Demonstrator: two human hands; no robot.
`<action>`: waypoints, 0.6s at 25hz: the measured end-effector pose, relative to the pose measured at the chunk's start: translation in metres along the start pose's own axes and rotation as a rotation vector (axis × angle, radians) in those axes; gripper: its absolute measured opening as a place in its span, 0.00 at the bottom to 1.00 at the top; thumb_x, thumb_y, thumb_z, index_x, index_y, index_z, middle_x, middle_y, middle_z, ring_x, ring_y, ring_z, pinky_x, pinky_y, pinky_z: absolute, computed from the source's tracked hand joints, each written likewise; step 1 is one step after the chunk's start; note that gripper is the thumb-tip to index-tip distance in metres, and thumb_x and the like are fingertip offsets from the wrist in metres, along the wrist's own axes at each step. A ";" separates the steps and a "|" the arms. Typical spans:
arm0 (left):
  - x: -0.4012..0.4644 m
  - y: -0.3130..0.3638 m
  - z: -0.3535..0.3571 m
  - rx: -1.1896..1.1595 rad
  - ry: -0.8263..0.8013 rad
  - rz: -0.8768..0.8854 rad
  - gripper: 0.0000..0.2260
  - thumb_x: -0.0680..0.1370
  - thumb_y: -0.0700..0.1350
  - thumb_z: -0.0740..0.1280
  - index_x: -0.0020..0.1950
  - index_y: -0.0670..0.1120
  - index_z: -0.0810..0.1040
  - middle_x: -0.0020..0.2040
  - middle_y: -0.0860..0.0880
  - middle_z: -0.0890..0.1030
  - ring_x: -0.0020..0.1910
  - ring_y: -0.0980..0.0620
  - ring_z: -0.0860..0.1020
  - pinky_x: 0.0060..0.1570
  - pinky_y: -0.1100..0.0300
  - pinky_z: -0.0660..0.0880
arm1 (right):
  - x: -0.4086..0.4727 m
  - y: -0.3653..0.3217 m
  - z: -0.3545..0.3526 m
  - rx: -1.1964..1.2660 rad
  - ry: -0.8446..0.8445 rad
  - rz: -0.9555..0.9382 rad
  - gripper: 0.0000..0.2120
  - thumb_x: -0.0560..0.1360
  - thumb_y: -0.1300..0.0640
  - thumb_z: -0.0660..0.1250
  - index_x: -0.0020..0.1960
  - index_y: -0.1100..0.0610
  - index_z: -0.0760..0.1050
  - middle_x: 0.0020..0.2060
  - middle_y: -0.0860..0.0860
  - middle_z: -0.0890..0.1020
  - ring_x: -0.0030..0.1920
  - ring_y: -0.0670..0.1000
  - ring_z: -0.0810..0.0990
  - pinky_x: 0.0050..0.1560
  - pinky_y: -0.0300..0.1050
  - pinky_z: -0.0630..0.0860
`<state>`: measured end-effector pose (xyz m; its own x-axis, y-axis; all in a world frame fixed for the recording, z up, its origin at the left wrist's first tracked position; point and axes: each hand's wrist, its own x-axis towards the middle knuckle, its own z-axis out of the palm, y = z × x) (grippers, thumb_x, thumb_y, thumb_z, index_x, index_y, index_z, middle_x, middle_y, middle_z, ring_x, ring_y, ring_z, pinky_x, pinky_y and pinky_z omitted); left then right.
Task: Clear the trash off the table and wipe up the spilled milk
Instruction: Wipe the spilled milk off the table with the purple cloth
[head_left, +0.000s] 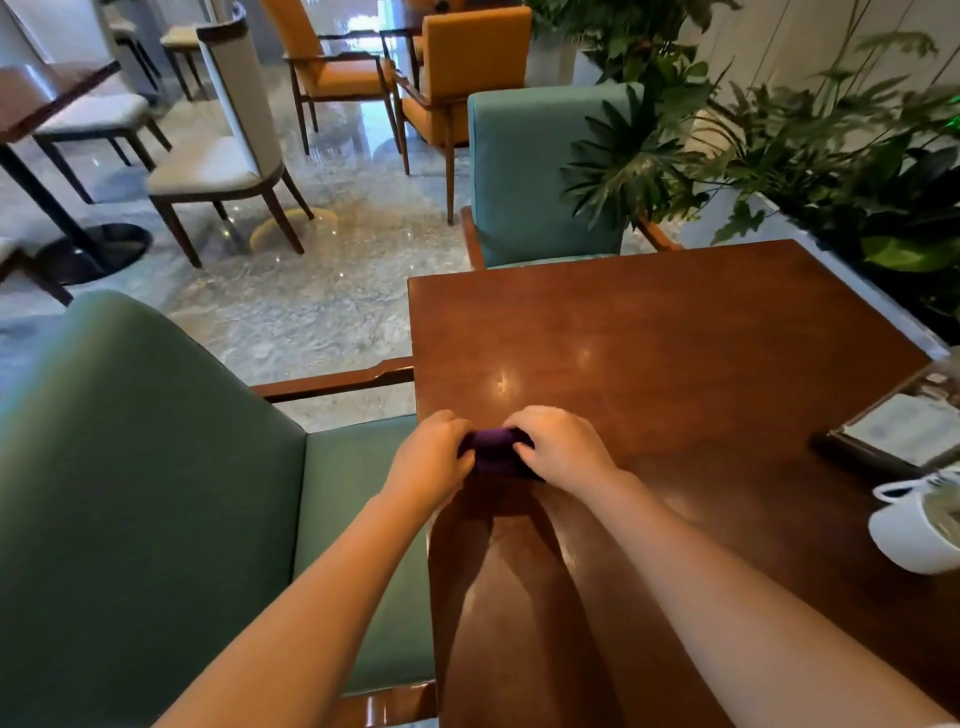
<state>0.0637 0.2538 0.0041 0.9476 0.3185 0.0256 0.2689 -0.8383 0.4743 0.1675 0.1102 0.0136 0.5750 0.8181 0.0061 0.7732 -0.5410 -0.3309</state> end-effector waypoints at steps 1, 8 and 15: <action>0.001 -0.003 0.008 0.010 -0.001 -0.012 0.11 0.74 0.40 0.66 0.55 0.43 0.79 0.51 0.45 0.78 0.49 0.46 0.76 0.47 0.53 0.74 | 0.002 0.004 0.008 -0.006 -0.001 -0.004 0.11 0.74 0.58 0.63 0.55 0.52 0.76 0.51 0.50 0.80 0.53 0.53 0.77 0.48 0.51 0.78; -0.011 -0.019 0.058 0.034 -0.136 -0.094 0.13 0.74 0.43 0.67 0.58 0.45 0.78 0.55 0.46 0.77 0.56 0.46 0.75 0.50 0.53 0.75 | -0.012 0.024 0.054 0.105 -0.164 0.080 0.12 0.73 0.58 0.65 0.56 0.52 0.76 0.54 0.50 0.80 0.56 0.53 0.77 0.53 0.48 0.74; -0.014 -0.011 0.052 0.064 -0.228 -0.097 0.18 0.74 0.47 0.69 0.62 0.46 0.75 0.59 0.46 0.75 0.60 0.46 0.73 0.55 0.53 0.73 | -0.022 0.024 0.043 0.029 -0.228 0.039 0.15 0.73 0.53 0.66 0.59 0.51 0.74 0.54 0.51 0.78 0.56 0.54 0.75 0.53 0.49 0.74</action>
<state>0.0566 0.2360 -0.0471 0.9294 0.2967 -0.2197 0.3638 -0.8375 0.4078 0.1625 0.0874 -0.0348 0.5264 0.8214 -0.2197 0.7415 -0.5699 -0.3541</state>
